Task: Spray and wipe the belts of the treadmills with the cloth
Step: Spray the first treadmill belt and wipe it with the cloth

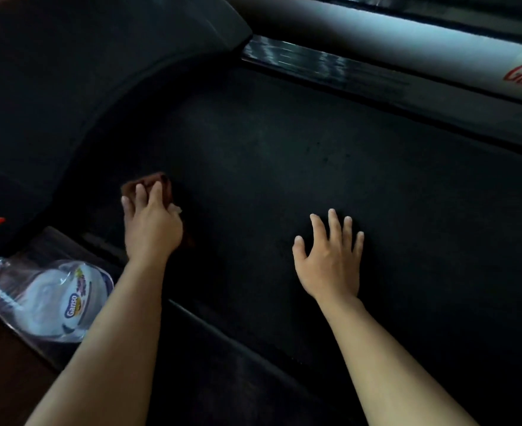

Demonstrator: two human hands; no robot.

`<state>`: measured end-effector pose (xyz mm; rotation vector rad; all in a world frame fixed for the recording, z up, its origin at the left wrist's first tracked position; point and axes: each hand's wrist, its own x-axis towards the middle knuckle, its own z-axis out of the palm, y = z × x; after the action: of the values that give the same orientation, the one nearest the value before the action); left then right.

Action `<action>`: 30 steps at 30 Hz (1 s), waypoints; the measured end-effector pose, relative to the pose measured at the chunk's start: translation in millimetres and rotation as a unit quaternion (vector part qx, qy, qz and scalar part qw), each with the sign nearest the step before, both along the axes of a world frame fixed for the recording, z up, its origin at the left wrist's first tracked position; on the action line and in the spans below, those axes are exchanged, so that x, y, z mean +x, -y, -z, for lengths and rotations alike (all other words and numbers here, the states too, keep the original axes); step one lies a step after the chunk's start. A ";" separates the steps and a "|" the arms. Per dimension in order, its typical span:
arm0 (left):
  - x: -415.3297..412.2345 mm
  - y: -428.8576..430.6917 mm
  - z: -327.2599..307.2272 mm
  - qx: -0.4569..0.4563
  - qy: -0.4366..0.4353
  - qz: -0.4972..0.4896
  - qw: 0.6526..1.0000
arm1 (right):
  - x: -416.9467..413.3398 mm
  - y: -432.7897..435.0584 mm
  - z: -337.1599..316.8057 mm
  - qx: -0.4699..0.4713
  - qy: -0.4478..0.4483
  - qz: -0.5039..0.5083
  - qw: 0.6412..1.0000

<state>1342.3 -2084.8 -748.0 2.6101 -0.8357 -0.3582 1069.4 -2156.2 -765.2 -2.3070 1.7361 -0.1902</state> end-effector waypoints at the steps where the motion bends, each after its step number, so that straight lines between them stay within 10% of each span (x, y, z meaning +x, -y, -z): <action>1: 5.1 11.7 -3.3 0.010 -0.001 0.009 1.000 | 0.6 -0.9 -1.3 -0.002 -0.001 -0.011 1.000; 9: -27.9 29.9 -4.8 -0.003 0.005 0.191 0.982 | 41.8 11.1 -1.6 -0.003 0.008 -0.134 0.991; 22: 48.0 34.6 1.0 0.056 0.025 -0.179 0.982 | 47.9 12.7 11.2 -0.029 0.005 -0.119 0.992; 30: 90.5 143.4 -9.1 0.029 0.025 0.073 0.997 | 46.8 13.5 9.8 -0.012 0.011 -0.121 0.993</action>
<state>1432.8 -2228.2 -738.9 2.6285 -1.0510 -0.3638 1116.2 -2169.7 -775.0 -2.4960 1.4342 -0.1918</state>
